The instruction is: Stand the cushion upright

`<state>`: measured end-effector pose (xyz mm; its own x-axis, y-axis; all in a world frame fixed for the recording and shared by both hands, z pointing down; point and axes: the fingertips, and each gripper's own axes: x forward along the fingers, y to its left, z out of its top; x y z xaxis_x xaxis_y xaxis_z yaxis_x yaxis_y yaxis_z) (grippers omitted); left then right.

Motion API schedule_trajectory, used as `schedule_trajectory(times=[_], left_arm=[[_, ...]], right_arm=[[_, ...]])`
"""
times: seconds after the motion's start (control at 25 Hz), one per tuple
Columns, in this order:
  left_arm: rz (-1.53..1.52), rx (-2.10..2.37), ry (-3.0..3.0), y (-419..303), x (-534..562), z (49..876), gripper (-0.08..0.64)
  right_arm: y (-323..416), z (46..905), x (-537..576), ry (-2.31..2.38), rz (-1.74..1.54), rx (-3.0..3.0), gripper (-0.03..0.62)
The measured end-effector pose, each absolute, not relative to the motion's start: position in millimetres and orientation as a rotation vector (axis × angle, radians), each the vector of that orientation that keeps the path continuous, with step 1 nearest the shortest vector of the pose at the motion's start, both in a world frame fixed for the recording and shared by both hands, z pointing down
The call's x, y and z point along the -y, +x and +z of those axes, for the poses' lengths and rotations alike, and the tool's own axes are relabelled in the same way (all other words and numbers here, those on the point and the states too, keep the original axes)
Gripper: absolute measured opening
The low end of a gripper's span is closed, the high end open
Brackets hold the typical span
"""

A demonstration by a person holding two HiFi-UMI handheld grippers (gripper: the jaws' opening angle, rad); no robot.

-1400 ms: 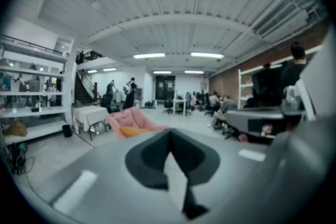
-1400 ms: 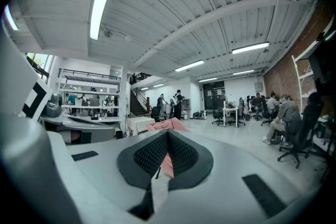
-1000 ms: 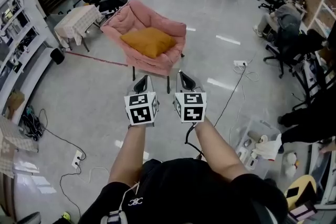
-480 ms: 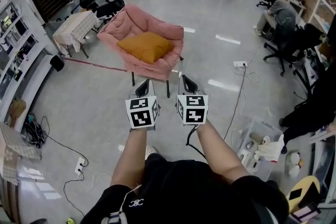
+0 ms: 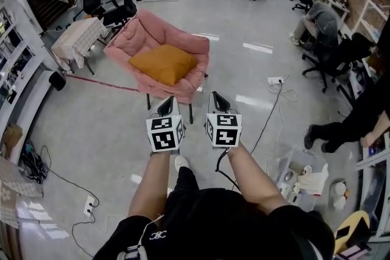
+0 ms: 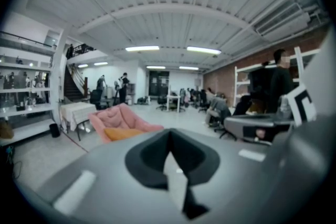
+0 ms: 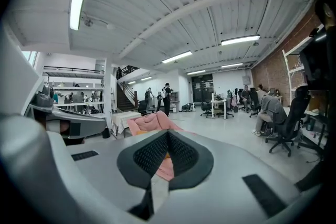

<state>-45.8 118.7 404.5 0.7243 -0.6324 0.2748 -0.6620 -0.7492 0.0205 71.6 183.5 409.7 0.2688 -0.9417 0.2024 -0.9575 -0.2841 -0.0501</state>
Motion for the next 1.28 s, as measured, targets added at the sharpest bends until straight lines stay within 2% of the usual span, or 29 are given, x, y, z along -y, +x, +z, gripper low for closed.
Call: schedule_trajectory(times=[0.48, 1.28], left_arm=[[0.408, 1.015, 2.797, -18.6, 55.1, 399.2, -0.002], [0.462, 0.948, 2.673, -30.7, 212.3, 457.4, 0.0]], right_arm=[[90.6, 398.0, -16.7, 2.388, 0.298, 1.836, -0.002], [76.2, 463.6, 146.0, 2.175, 0.531, 1.859, -0.002]])
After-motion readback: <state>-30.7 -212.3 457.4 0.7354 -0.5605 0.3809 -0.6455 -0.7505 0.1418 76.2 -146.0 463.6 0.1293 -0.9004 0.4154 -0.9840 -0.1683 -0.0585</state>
